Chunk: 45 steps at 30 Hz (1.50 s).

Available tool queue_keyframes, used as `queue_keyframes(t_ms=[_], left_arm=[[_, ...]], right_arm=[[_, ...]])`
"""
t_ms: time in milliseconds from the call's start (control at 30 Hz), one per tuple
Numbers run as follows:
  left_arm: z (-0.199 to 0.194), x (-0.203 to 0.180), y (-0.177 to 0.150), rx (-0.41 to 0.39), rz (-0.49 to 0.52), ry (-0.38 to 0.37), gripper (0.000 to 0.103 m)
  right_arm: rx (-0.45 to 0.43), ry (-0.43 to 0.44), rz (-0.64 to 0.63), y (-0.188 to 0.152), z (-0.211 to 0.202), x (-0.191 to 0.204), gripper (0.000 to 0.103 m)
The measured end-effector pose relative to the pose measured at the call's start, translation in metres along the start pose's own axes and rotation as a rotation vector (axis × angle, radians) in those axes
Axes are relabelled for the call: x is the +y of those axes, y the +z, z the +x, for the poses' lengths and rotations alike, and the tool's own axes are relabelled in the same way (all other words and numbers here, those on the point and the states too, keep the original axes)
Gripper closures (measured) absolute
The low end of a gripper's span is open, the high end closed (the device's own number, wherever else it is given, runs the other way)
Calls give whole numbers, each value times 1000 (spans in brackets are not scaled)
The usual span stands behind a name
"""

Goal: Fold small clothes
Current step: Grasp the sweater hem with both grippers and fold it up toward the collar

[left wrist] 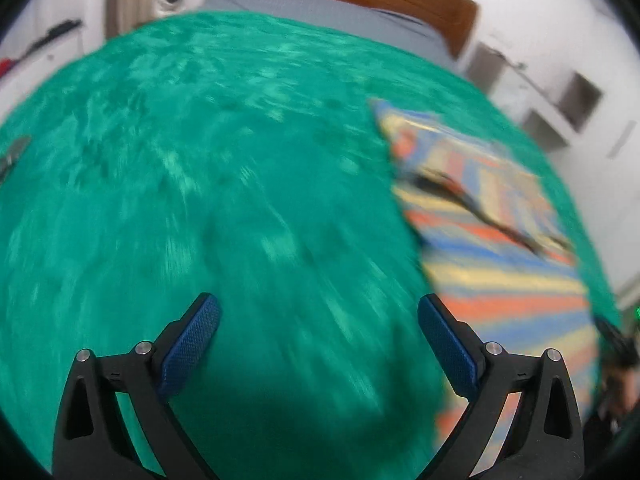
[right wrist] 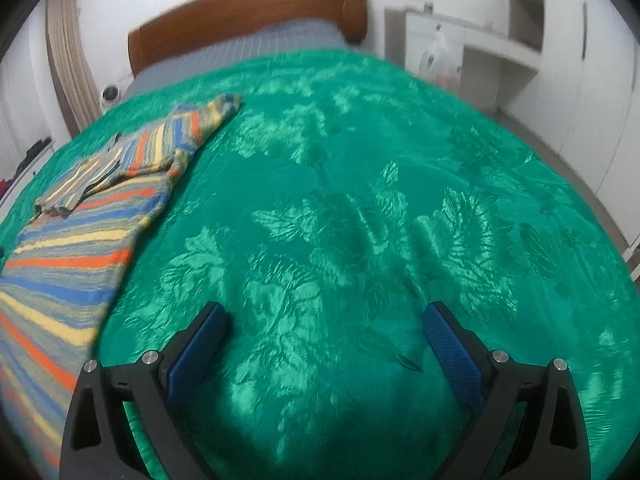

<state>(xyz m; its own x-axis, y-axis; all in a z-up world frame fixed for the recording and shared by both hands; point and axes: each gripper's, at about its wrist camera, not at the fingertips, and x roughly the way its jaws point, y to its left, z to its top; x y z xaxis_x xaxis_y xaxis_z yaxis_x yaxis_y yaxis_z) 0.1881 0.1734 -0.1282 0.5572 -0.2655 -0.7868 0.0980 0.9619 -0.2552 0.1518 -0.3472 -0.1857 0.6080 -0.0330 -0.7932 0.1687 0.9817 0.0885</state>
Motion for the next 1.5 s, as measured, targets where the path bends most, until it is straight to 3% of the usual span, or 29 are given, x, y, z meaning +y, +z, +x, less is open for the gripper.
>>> queue_keyframes(t_ms=[133, 167, 233, 367, 400, 433, 467, 500, 567, 667, 900, 1000, 1167, 1333, 1500], left_arm=[[-27, -36, -57, 125, 99, -77, 5], [-29, -44, -70, 152, 122, -78, 8], [-27, -63, -99, 231, 166, -91, 27], [-19, -79, -126, 303, 199, -87, 43], [-16, -81, -129, 313, 207, -76, 52], [-13, -83, -131, 325, 206, -60, 69], [-12, -83, -131, 335, 199, -58, 77], [-10, -83, -131, 347, 185, -70, 96], [-9, -80, -130, 358, 154, -90, 97], [-16, -77, -132, 351, 139, -98, 99], [-38, -72, -125, 354, 111, -175, 100], [-41, -69, -108, 354, 63, -237, 100], [-40, -52, -30, 234, -56, -335, 100], [3, -52, 63, 121, -94, -327, 100], [76, -56, 145, 101, -137, -260, 100]], right_arm=[[53, 272, -41, -9, -53, 24, 7], [82, 301, -59, -14, -59, 31, 7], [176, 340, -105, -33, -72, 47, 9], [316, 381, -88, -66, -70, 59, 17], [341, 388, -72, -71, -65, 61, 18], [352, 387, -66, -75, -60, 61, 22], [360, 378, -61, -78, -55, 62, 27], [374, 363, -53, -79, -48, 65, 32], [399, 368, -50, -80, -41, 69, 43], [468, 384, -62, -87, -33, 76, 98], [442, 423, -11, -74, -65, 62, 99], [400, 483, 51, -55, -68, 59, 99], [246, 571, 163, 15, -53, 46, 99], [122, 589, 251, 113, 6, 46, 99], [107, 525, 254, 195, 82, 67, 99]])
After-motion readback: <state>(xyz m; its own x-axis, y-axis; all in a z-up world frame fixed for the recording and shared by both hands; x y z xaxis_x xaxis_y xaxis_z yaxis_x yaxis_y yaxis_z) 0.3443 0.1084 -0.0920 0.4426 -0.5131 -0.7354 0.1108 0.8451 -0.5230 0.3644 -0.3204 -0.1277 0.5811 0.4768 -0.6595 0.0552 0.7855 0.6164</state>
